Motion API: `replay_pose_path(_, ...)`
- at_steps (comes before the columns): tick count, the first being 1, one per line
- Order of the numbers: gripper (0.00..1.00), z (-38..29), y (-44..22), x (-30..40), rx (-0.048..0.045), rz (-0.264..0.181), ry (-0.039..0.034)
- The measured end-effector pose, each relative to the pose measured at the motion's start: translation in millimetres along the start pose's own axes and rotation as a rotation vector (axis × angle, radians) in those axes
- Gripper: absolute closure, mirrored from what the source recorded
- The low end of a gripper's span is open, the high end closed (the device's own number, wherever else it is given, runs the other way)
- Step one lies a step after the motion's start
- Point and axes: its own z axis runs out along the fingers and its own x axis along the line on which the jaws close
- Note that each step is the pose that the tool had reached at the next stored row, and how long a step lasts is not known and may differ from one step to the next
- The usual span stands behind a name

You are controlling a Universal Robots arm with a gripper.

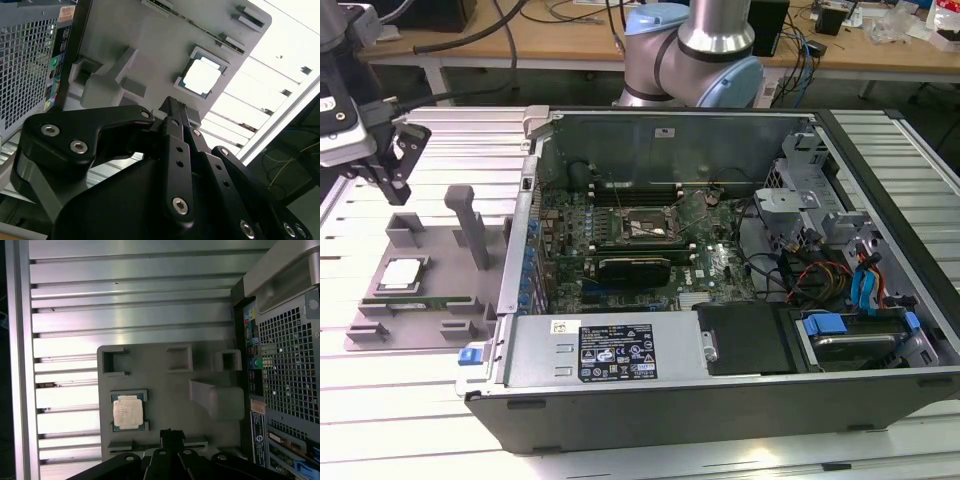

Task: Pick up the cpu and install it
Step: 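Reach for the cpu, then pick up the cpu and move it towards the insertion slot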

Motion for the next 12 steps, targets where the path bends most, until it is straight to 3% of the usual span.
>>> replay_pose_path(4,0.89,4.9,-0.4,4.4,0.0,0.0,0.0001)
replay_pose_path(12,0.89,5.7,-0.4,5.1,0.0,0.0,0.0)
